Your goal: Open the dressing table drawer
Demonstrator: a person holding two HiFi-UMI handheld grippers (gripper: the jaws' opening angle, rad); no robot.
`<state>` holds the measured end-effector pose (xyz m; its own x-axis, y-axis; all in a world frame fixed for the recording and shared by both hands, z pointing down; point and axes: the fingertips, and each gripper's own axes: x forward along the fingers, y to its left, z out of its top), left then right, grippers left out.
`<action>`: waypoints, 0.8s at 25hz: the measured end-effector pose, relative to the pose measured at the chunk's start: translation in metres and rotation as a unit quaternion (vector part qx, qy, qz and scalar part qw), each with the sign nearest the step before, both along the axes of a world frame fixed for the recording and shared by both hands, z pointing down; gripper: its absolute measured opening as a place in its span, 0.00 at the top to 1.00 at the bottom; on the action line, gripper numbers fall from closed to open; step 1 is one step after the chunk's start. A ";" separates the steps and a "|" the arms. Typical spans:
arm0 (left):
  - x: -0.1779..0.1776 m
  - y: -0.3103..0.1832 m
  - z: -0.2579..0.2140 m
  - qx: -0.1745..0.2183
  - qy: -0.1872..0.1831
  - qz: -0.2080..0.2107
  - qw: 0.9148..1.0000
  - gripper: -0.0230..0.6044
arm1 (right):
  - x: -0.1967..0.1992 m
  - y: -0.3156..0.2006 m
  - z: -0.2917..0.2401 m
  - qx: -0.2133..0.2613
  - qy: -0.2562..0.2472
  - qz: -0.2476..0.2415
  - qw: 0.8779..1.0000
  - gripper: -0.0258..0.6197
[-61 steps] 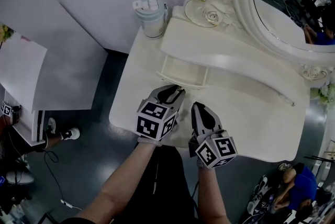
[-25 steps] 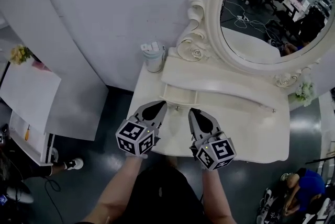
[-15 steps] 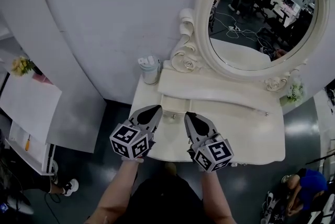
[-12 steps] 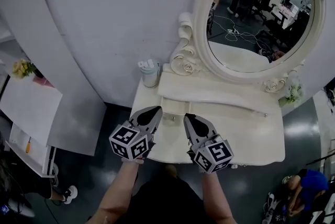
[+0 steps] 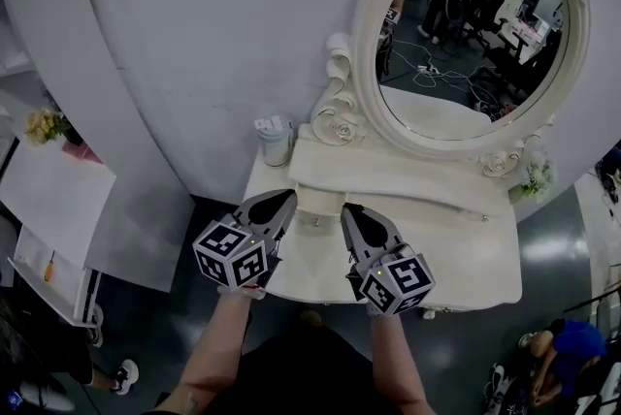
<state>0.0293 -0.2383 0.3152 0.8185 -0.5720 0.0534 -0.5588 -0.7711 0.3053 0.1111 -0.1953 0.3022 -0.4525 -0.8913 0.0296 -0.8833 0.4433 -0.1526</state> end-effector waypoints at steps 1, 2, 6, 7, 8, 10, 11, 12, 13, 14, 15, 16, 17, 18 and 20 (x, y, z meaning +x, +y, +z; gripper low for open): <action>0.000 0.000 -0.002 0.002 0.002 -0.001 1.000 0.96 | 0.000 0.000 -0.001 0.001 -0.001 0.000 1.000 0.96; 0.000 0.000 -0.003 0.003 0.003 -0.001 1.000 0.96 | 0.001 0.001 -0.002 0.003 -0.001 0.000 1.000 0.96; 0.006 0.002 -0.008 0.007 0.008 0.001 1.000 0.96 | 0.002 0.002 -0.005 0.007 0.000 -0.005 1.000 0.96; 0.007 0.003 -0.008 0.007 0.009 0.002 1.000 0.96 | 0.002 0.003 -0.005 0.007 0.000 -0.006 1.000 0.96; 0.008 0.003 -0.008 0.008 0.009 0.003 1.000 0.96 | 0.002 0.003 -0.004 0.007 0.001 -0.008 1.000 0.96; 0.010 0.005 -0.008 0.010 0.009 0.004 1.000 0.96 | 0.002 0.004 -0.003 0.006 0.002 -0.010 1.000 0.96; 0.011 0.005 -0.008 0.010 0.009 0.004 1.000 0.96 | 0.003 0.005 -0.002 0.006 0.002 -0.010 1.000 0.96; 0.012 0.004 -0.007 0.011 0.008 0.004 1.000 0.96 | 0.004 0.005 -0.001 0.005 0.001 -0.010 1.000 0.96; 0.013 0.004 -0.007 0.012 0.007 0.003 1.000 0.96 | 0.005 0.005 0.000 0.004 0.000 -0.009 1.000 0.96; 0.013 0.004 -0.007 0.012 0.007 0.003 1.000 0.96 | 0.007 0.005 0.001 0.002 0.000 -0.008 1.000 0.96; 0.014 0.004 -0.007 0.011 0.008 0.003 1.000 0.96 | 0.009 0.005 0.002 0.001 -0.001 -0.007 1.000 0.96; 0.015 0.004 -0.008 0.011 0.009 0.004 1.000 0.96 | 0.010 0.005 0.002 0.000 -0.001 -0.006 1.000 0.96; 0.015 0.004 -0.007 0.010 0.009 0.004 1.000 0.96 | 0.011 0.005 0.002 0.000 -0.002 -0.006 1.000 0.96; 0.016 0.004 -0.007 0.009 0.010 0.005 1.000 0.96 | 0.012 0.005 0.002 -0.001 -0.002 -0.006 1.000 0.96; 0.016 0.004 -0.006 0.008 0.011 0.005 1.000 0.96 | 0.013 0.005 0.003 -0.002 -0.004 -0.006 1.000 0.96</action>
